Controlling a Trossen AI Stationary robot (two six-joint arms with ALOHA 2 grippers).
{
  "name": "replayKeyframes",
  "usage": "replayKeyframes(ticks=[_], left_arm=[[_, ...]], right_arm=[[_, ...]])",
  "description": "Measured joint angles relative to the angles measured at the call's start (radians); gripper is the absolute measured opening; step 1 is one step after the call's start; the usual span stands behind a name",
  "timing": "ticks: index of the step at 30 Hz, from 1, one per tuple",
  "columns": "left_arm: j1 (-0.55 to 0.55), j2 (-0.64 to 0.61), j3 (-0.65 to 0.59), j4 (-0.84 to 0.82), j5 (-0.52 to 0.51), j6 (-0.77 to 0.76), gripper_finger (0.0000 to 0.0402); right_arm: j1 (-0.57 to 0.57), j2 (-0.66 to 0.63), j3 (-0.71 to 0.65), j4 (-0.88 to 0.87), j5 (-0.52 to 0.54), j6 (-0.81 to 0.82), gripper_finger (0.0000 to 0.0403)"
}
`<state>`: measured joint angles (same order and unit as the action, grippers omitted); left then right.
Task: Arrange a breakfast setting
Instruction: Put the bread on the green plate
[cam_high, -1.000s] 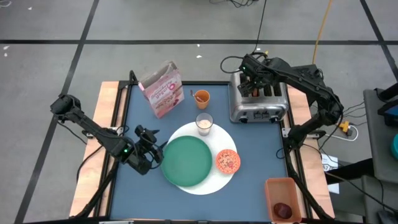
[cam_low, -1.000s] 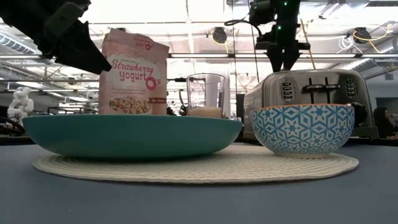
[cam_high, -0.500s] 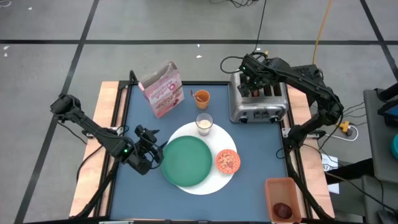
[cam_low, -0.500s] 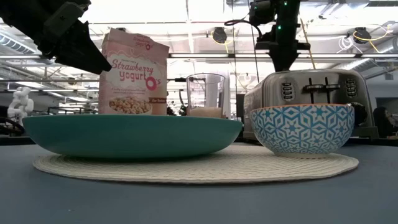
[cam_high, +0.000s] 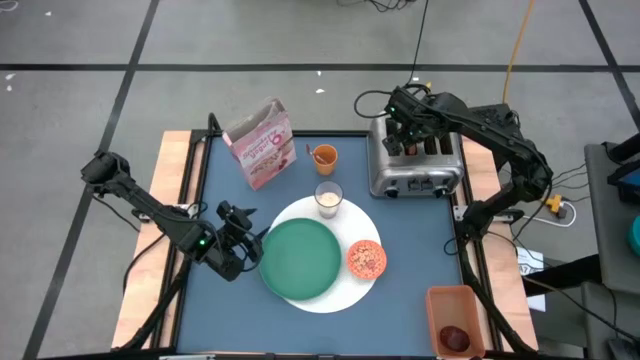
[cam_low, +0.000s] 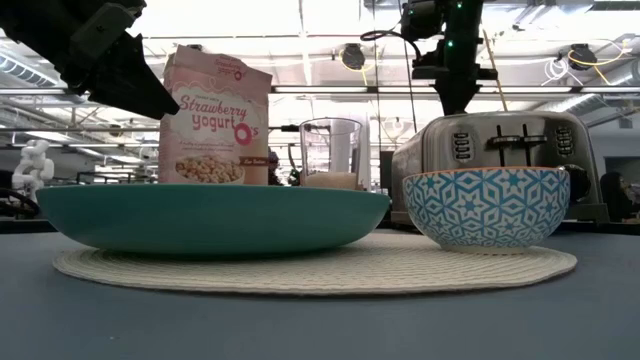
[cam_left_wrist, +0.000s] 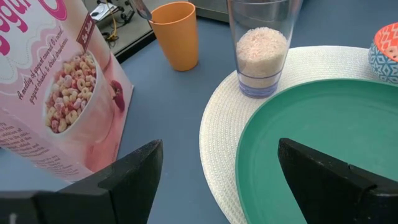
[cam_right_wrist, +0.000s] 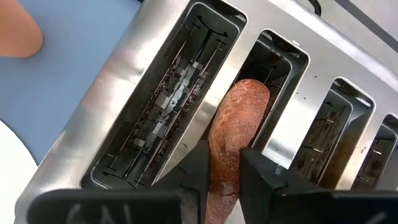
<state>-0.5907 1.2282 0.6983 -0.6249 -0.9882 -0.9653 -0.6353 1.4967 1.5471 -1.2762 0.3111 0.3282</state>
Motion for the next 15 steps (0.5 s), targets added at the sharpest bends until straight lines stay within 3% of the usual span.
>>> replayKeyframes(ticks=[15], left_arm=[[0.0, 0.0, 0.0, 0.0, 0.0, 0.0, 0.0322]], right_arm=[[0.0, -0.107, -0.001, 0.05, 0.0, -0.005, 0.0057]])
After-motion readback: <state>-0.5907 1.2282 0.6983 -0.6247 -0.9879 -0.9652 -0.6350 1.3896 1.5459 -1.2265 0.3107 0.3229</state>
